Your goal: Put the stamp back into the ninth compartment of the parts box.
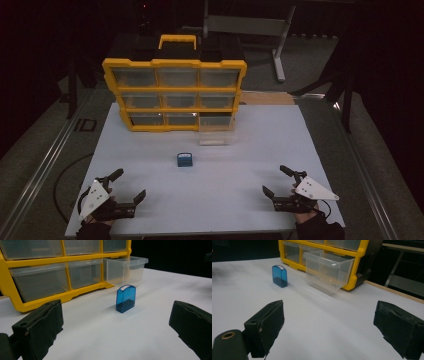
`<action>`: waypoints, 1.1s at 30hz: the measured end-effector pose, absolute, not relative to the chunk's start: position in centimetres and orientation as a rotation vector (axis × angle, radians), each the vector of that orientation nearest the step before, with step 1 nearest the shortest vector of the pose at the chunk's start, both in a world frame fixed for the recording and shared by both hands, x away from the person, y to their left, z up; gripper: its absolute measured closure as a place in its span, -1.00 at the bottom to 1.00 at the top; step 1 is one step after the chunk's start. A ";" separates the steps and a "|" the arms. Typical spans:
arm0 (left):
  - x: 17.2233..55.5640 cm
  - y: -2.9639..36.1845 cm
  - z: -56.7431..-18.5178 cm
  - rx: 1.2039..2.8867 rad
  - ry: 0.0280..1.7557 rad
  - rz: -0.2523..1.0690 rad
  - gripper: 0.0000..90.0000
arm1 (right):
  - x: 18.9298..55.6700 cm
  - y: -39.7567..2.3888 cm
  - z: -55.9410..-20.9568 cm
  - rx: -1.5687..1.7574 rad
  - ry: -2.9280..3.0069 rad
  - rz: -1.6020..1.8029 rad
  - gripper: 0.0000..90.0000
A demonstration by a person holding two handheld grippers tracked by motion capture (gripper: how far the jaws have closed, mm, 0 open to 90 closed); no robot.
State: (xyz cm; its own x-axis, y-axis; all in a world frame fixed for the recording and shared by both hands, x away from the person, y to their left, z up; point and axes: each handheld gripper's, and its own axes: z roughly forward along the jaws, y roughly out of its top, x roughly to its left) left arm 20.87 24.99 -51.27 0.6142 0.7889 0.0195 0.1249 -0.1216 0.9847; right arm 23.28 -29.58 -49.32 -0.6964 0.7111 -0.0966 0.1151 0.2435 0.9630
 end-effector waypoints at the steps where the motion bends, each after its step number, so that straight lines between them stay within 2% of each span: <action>1: 20.9 25.0 -51.3 1.619 0.775 0.677 -1.00 | 23.3 -29.6 -49.3 0.750 1.992 1.475 -0.79; 33: 20.8 24.4 -50.3 1.620 0.759 0.658 -1.00 | 23.3 -29.2 -49.2 0.764 2.026 1.496 -0.79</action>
State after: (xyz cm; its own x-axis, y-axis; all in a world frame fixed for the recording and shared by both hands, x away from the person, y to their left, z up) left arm 20.81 24.36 -50.32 0.6307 0.7759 0.0140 0.1238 -0.1185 0.9852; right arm 23.29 -29.19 -49.21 -0.7148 0.6961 -0.0667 0.1412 0.2370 0.9612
